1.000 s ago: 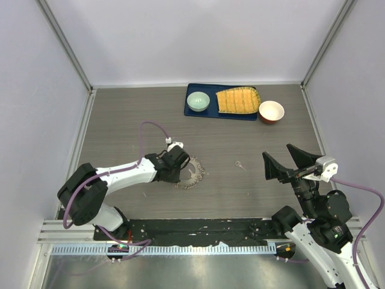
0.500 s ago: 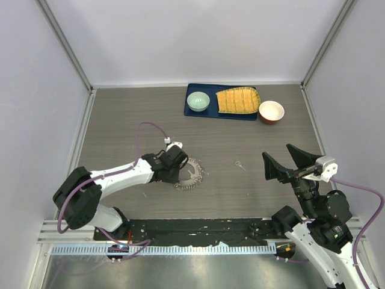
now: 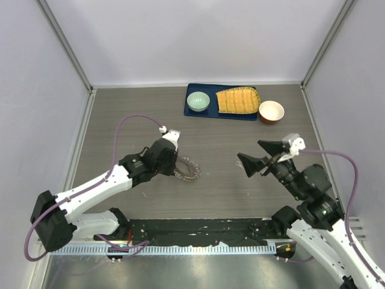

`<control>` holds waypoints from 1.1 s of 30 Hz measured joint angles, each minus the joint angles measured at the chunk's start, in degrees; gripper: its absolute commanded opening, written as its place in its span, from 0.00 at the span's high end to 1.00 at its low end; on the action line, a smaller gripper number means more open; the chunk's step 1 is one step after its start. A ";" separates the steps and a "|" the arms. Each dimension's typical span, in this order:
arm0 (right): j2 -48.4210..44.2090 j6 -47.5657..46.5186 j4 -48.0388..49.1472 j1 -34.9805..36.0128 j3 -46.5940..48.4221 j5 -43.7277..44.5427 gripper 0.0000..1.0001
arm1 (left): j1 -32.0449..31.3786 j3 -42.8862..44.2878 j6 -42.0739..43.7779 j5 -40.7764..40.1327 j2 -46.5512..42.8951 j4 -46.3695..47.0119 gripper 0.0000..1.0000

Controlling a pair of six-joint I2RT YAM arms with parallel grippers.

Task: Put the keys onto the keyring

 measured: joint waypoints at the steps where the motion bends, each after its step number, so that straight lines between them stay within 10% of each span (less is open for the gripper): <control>1: 2.45 0.50 -0.13 0.00 0.87 -1.42 0.00 | -0.02 0.55 1.18 0.02 -0.96 0.04 1.00; 20: 42.84 9.44 18.71 0.17 2.97 -29.40 0.00 | 0.00 -10.82 10.19 2.10 -17.00 16.09 1.00; 33: 57.33 16.22 47.43 4.07 -5.68 -34.42 0.22 | 0.00 -24.33 9.70 6.51 -22.47 39.98 1.00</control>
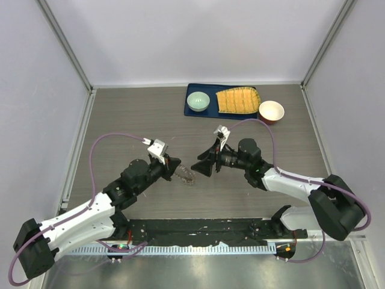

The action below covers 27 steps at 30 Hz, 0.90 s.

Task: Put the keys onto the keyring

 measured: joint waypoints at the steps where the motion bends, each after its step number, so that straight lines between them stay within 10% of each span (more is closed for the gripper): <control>1: 0.74 0.00 1.31 0.37 -0.09 -0.07 0.22 | 0.00 -0.26 -0.02 0.07 -0.22 0.79 1.00; 27: 13.33 2.32 21.97 8.00 -0.26 -9.66 0.39 | -0.94 -0.90 -1.14 -2.69 3.19 2.93 1.00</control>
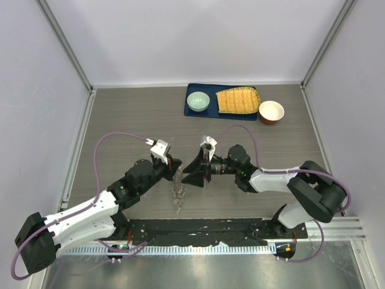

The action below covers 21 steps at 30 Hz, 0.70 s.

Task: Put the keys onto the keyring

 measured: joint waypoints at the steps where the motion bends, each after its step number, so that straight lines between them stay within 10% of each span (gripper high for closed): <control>1: -0.87 -0.61 -0.59 0.02 -0.17 0.79 0.41 | -0.11 0.09 -0.09 -0.33 0.17 -0.35 1.00; 21: -10.49 -7.34 -6.40 -2.45 -5.77 16.46 0.43 | -0.33 -5.38 -0.66 9.90 -6.05 6.43 1.00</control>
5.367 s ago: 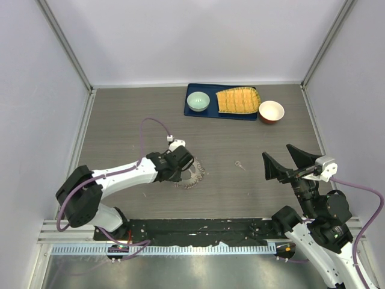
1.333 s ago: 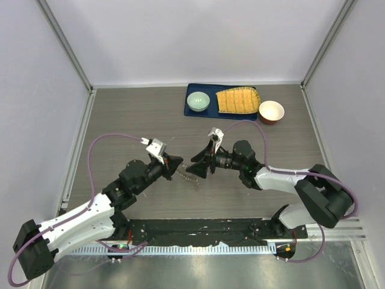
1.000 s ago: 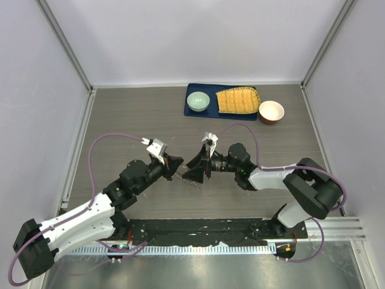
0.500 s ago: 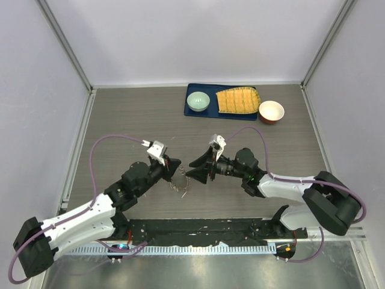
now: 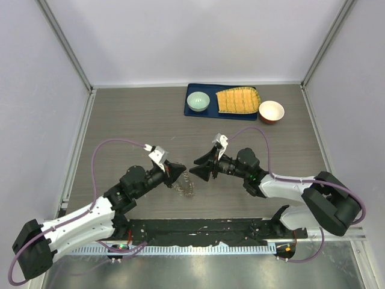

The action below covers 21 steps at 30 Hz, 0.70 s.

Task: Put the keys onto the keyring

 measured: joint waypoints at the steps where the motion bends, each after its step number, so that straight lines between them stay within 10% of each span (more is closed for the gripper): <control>1: 0.66 -0.15 0.31 0.00 0.00 -0.63 0.44 | 0.00 0.02 0.37 0.92 0.57 0.22 1.00; 21: 7.72 0.11 9.51 0.00 0.00 -11.15 0.65 | 0.00 0.35 0.72 5.70 3.63 1.97 1.00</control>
